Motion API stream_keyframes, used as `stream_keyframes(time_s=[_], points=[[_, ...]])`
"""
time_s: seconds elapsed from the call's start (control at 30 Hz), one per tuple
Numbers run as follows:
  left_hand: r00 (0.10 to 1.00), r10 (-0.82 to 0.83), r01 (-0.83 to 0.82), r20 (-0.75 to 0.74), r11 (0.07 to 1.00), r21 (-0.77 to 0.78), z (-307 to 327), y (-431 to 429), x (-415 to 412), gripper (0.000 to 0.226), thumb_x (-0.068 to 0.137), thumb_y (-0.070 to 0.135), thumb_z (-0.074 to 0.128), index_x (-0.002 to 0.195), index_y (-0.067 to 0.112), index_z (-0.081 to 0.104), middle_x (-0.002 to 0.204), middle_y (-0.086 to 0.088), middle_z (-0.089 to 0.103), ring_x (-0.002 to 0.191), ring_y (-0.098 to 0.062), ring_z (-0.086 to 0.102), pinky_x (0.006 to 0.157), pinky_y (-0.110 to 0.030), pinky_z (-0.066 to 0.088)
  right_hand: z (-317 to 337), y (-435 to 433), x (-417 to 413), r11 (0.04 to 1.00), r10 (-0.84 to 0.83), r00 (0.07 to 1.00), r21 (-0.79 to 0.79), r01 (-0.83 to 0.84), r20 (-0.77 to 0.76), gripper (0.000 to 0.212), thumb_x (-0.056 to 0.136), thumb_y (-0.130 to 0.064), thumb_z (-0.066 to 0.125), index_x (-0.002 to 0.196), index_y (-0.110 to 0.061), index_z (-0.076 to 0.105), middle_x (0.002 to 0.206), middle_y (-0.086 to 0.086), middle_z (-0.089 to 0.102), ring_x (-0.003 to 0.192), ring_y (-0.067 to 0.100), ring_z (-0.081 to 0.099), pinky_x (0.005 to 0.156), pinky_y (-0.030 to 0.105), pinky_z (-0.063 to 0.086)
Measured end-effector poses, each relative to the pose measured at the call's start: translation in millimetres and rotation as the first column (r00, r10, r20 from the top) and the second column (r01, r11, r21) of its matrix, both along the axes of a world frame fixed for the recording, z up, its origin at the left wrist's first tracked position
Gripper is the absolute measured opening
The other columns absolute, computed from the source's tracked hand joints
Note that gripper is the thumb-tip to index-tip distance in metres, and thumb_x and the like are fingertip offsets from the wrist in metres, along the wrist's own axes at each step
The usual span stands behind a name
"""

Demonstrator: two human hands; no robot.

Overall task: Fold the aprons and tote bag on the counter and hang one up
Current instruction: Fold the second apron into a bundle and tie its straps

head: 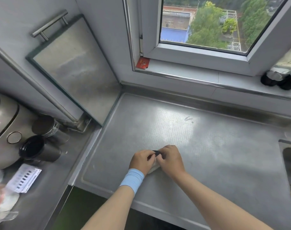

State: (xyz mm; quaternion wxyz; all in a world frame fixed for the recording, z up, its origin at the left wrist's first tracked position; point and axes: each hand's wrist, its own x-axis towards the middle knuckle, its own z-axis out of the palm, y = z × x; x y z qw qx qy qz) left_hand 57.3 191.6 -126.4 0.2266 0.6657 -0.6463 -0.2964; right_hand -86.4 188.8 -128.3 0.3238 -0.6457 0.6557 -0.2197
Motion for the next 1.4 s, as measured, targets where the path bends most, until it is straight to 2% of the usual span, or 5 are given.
stream_keyframes(time_s=[0.43,0.67,0.97,1.1,1.4], points=[[0.988,0.049,-0.046,-0.149,0.999,0.018,-12.5,-7.6,5.4,0.007,0.081,0.014,0.069,0.087,0.018,0.067,0.092,0.006,0.059,0.081,-0.010,0.058,0.075,-0.021,0.048,-5.1,-19.1,-9.4,0.962,0.232,0.953,-0.098,-0.254,-0.197,0.008,0.088,-0.031,0.066,0.087,-0.025,0.070,0.084,-0.012,0.062,0.085,0.010,0.048,0.066,0.026,0.042],[0.992,0.027,0.021,-0.124,0.929,0.371,14.1,-24.5,16.4,0.041,0.080,0.042,0.070,0.114,0.024,0.058,0.105,0.009,0.059,0.094,-0.011,0.056,0.083,-0.022,0.042,15.4,-31.6,-8.1,0.997,0.067,0.998,0.029,-0.066,-0.008,0.007,0.096,-0.032,0.055,0.095,-0.027,0.060,0.081,-0.011,0.066,0.076,0.013,0.059,0.070,0.030,0.046],[0.972,-0.100,0.173,-0.213,0.916,0.361,60.8,-47.3,33.5,0.026,0.084,0.026,0.068,0.110,0.025,0.067,0.097,0.009,0.065,0.085,-0.013,0.059,0.064,-0.017,0.043,81.7,-78.5,-2.1,0.975,0.223,0.972,0.030,-0.221,-0.072,0.012,0.094,-0.028,0.053,0.089,-0.026,0.064,0.094,-0.011,0.062,0.088,0.012,0.057,0.076,0.031,0.045],[0.965,-0.190,0.243,-0.182,0.907,0.343,97.4,-63.2,30.7,0.036,0.079,0.027,0.067,0.114,0.034,0.059,0.107,0.010,0.063,0.091,-0.012,0.062,0.069,-0.019,0.046,103.3,-96.2,5.9,0.981,0.137,0.980,0.115,-0.154,0.144,0.013,0.094,-0.026,0.049,0.086,-0.021,0.058,0.089,-0.001,0.067,0.084,0.022,0.065,0.080,0.038,0.052],[0.873,0.212,-0.172,-0.440,0.977,0.128,162.4,-106.5,18.8,0.008,0.081,0.031,0.074,0.087,0.026,0.072,0.082,0.011,0.072,0.073,-0.005,0.065,0.077,-0.021,0.052,167.8,-145.3,20.4,0.991,0.134,0.945,-0.031,-0.130,0.297,0.016,0.093,-0.025,0.057,0.078,-0.023,0.057,0.074,-0.009,0.062,0.069,0.011,0.057,0.067,0.030,0.047]])
